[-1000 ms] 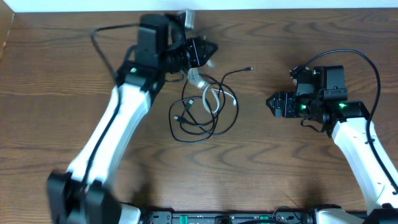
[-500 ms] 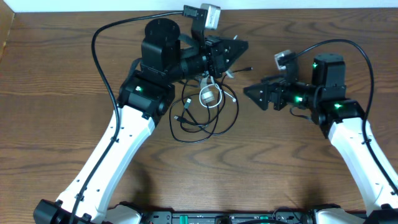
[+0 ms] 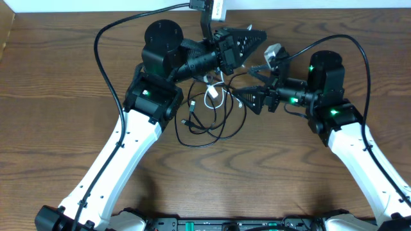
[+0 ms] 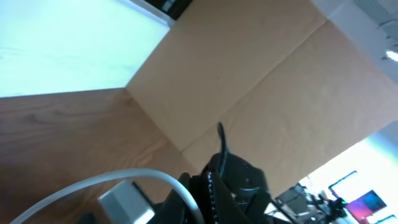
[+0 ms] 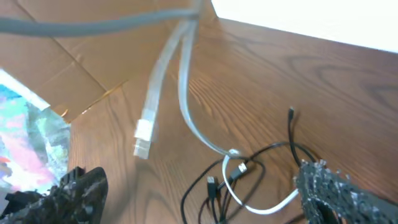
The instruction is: Untangle cables
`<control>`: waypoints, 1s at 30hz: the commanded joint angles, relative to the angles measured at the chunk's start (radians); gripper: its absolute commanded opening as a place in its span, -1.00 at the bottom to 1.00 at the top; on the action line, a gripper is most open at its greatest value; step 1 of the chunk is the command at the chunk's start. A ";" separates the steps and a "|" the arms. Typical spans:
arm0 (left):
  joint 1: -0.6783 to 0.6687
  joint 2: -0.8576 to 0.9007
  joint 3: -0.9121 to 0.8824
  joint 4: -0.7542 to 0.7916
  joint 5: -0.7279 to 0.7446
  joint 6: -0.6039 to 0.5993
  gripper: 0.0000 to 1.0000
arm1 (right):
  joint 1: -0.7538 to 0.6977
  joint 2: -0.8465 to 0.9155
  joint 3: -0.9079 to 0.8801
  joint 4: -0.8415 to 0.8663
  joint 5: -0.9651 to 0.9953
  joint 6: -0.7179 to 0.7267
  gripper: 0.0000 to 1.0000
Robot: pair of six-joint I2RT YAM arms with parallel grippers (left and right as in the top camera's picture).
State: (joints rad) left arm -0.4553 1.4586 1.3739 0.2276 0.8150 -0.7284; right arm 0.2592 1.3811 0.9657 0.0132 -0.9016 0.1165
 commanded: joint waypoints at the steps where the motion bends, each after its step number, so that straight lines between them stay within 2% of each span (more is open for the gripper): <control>1: -0.001 -0.006 0.008 0.044 0.073 -0.047 -0.85 | 0.018 -0.002 0.001 0.023 -0.014 -0.013 0.78; 2: -0.001 -0.006 0.008 0.084 0.095 -0.101 -0.85 | 0.019 -0.002 0.001 0.052 -0.014 -0.012 0.75; 4: -0.001 -0.006 0.008 0.110 0.109 -0.124 -0.85 | 0.019 -0.002 0.001 0.080 -0.014 0.004 0.74; 16: -0.003 -0.006 0.008 0.121 0.121 -0.150 -0.85 | 0.023 -0.002 0.001 0.293 -0.014 0.172 0.57; 23: -0.003 -0.007 0.008 0.157 0.121 -0.177 -0.85 | 0.039 -0.002 0.001 0.361 -0.013 0.176 0.54; 30: -0.035 -0.007 0.008 0.175 0.128 -0.194 -0.85 | 0.055 -0.001 0.001 0.374 0.103 0.175 0.54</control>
State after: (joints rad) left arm -0.4721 1.4586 1.3731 0.3817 0.9192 -0.9157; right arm 0.2996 1.3811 0.9649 0.3790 -0.8581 0.2813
